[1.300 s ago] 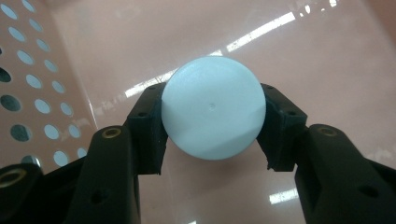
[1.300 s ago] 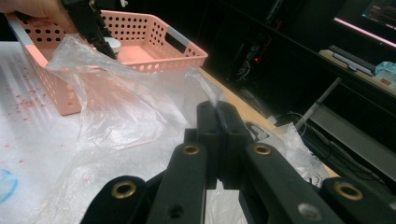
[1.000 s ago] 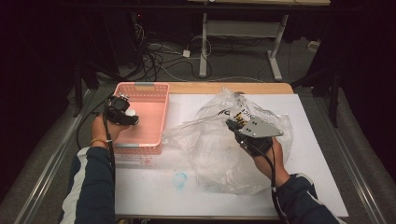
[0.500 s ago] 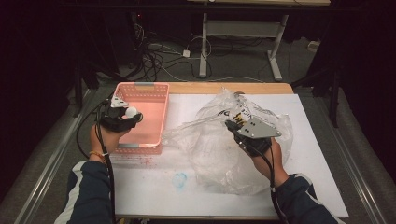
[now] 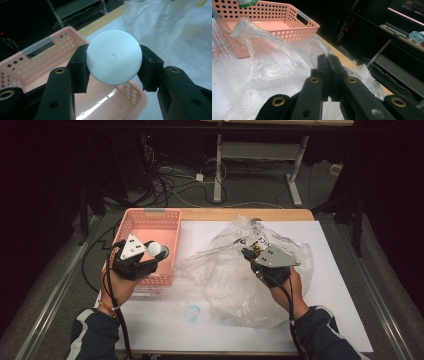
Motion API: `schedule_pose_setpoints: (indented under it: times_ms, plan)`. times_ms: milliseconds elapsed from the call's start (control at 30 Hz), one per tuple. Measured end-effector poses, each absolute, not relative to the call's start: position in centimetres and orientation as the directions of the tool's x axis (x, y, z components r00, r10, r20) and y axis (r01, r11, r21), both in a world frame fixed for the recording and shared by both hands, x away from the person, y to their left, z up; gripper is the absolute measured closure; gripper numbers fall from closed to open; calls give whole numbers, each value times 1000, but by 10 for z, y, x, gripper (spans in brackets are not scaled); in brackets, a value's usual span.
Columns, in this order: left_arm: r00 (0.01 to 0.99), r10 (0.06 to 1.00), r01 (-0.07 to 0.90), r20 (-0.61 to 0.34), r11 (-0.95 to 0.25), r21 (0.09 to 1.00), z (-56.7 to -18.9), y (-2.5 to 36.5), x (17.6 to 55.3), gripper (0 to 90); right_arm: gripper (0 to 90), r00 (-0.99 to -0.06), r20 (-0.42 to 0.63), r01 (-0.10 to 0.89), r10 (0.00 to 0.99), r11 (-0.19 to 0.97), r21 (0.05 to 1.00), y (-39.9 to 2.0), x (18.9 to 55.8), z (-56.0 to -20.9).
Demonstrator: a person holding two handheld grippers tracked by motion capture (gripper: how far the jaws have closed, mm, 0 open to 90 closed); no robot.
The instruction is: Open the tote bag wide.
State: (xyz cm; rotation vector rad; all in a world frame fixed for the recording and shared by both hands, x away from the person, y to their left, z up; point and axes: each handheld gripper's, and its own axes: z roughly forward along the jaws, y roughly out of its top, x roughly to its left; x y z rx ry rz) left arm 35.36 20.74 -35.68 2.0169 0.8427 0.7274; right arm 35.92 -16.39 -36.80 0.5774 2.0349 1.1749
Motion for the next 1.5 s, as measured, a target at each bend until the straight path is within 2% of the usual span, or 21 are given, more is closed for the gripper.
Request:
schedule_pose_setpoints:
  times_ms: [167, 333, 600, 733, 1067, 1500]
  plan:
    - [629, 740, 216, 238, -460, 861, -351, 184, 331, 479, 900, -649, -349, 39, 676, 489, 872, -163, 361, -370]
    - [724, 638, 154, 262, -520, 840, -356, 147, 318, 478, 900, -647, -346, 48, 679, 489, 871, -162, 363, -372]
    - [841, 477, 113, 254, -615, 780, -393, 84, 323, 478, 900, -655, -343, 45, 674, 487, 872, -161, 361, -371]
    - [866, 432, 115, 250, -660, 743, -415, 63, 332, 477, 900, -663, -341, 50, 666, 494, 868, -160, 360, -375]
    - [888, 411, 163, 205, -700, 695, -453, 34, 359, 477, 900, -673, -337, 62, 658, 505, 861, -158, 362, -380]
    - [855, 464, 169, 229, -669, 724, -460, 18, 376, 471, 900, -678, -333, 71, 655, 510, 857, -159, 363, -382]
